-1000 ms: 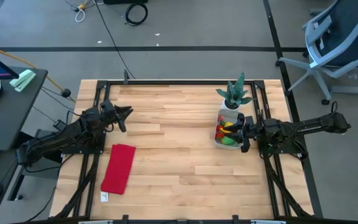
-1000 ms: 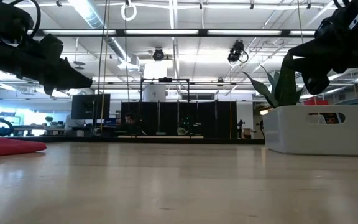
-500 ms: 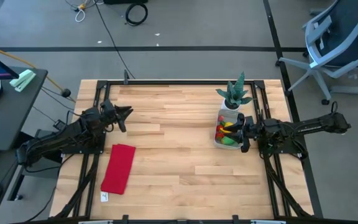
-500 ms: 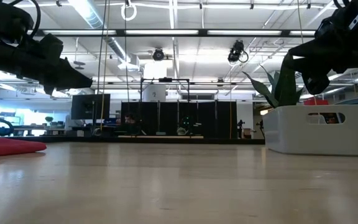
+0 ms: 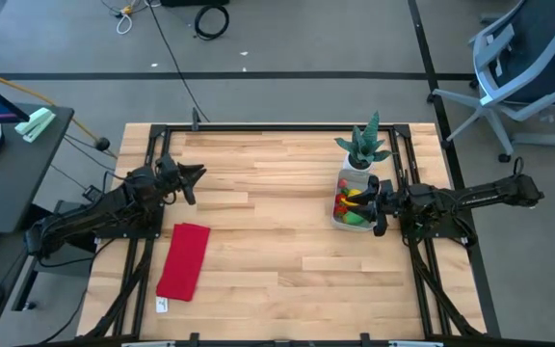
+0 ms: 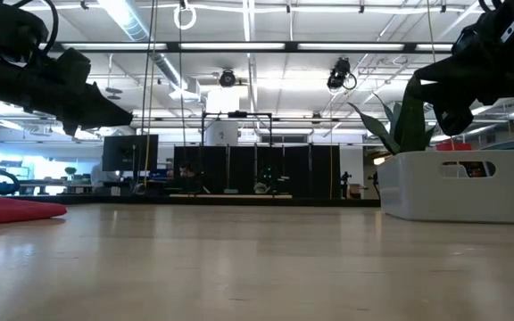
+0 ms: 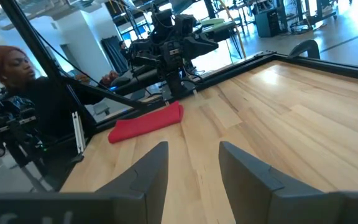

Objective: Pick and placing Produce into tupperware
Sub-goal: Return to Home Position

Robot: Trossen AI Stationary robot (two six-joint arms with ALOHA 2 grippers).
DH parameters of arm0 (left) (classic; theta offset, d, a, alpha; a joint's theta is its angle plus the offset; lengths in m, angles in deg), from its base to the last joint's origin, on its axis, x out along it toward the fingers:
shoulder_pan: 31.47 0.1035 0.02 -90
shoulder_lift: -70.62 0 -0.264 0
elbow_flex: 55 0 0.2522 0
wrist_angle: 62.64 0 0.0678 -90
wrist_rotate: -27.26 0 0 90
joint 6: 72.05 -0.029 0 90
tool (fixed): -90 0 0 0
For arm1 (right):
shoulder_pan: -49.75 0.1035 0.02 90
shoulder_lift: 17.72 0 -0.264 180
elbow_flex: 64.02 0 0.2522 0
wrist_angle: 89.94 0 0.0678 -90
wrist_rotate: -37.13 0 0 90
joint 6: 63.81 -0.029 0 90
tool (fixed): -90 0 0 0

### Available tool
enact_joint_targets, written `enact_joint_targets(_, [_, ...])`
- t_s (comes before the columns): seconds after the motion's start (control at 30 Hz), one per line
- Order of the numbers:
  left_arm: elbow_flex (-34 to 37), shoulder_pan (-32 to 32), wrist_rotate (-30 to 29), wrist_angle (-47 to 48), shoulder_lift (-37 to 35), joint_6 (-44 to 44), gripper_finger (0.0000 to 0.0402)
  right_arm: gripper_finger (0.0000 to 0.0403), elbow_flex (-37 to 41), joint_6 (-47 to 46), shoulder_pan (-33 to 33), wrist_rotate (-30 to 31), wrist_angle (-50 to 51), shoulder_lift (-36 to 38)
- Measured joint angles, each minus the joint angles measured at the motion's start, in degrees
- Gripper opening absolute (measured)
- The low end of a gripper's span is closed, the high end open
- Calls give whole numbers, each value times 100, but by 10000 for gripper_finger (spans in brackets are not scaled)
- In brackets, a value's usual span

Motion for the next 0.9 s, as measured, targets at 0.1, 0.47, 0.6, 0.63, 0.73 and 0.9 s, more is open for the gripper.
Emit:
enact_joint_targets(0.1, [-2, 0, 0, 0, 0, -3, 91, 151, 0, 0, 0, 0, 0, 0])
enact_joint_targets(0.47, [-2, 0, 0, 0, 0, 2, 82, 150, 0, 0, 0, 0, 0, 0])
enact_joint_targets(0.6, [-2, 0, 1, 0, 0, 0, 88, 150, 0, 0, 0, 0, 0, 0])
enact_joint_targets(0.63, [-2, 0, 0, 0, 0, 0, 89, 150, 0, 0, 0, 0, 0, 0])
enact_joint_targets(0.73, [-2, 0, 0, 0, 0, 0, 91, 151, 0, 0, 0, 0, 0, -2])
enact_joint_targets(0.9, [-2, 0, 2, 1, 0, 0, 85, 150, 0, 0, 0, 0, 0, 0])
